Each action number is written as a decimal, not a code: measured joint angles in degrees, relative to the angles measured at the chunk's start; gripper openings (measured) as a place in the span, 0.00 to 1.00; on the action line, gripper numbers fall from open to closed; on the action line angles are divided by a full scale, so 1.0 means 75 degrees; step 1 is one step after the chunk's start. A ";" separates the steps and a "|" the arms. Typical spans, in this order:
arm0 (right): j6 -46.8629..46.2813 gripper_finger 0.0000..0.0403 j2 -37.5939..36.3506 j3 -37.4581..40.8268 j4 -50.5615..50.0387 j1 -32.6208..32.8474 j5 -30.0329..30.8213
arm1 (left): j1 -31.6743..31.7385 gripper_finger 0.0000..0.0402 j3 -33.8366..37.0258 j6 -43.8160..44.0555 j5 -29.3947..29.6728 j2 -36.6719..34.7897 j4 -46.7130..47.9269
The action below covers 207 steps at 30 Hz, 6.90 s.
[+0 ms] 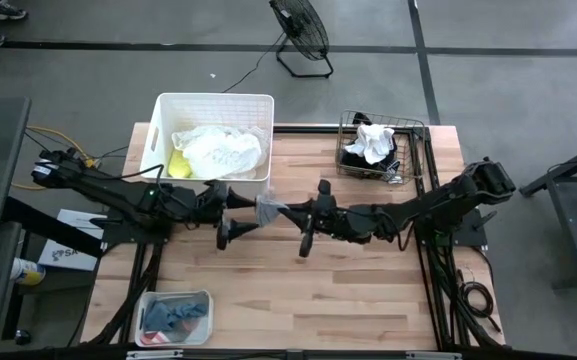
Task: Pick & Place Cloths
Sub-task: Put the gray patterned sock into the bottom white bin
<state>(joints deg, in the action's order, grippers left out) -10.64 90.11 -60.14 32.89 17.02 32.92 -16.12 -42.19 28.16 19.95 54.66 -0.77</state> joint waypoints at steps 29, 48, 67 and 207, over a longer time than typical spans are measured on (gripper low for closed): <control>0.0269 0.01 0.0012 0.0000 0.0655 -0.0286 -0.1447 | -0.0003 0.84 0.0000 0.0357 -0.0198 0.0988 -0.2583; 0.0257 0.01 0.0012 0.0000 0.0546 -0.0286 -0.1403 | -0.0003 0.13 0.0000 0.0913 -0.0548 0.0985 -0.2494; -0.0297 0.31 0.0012 0.0000 0.0503 -0.0162 -0.1379 | -0.0003 0.01 0.0000 0.0794 -0.0843 0.0985 -0.2501; -0.2343 0.51 -0.2418 0.0006 -0.5395 0.0560 -0.2796 | -0.6898 0.51 -0.0015 0.6514 -0.2381 0.2396 0.3147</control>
<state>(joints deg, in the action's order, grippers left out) -28.21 71.97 -60.10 -7.57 21.22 11.95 -67.85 -42.30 77.01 2.09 72.62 22.83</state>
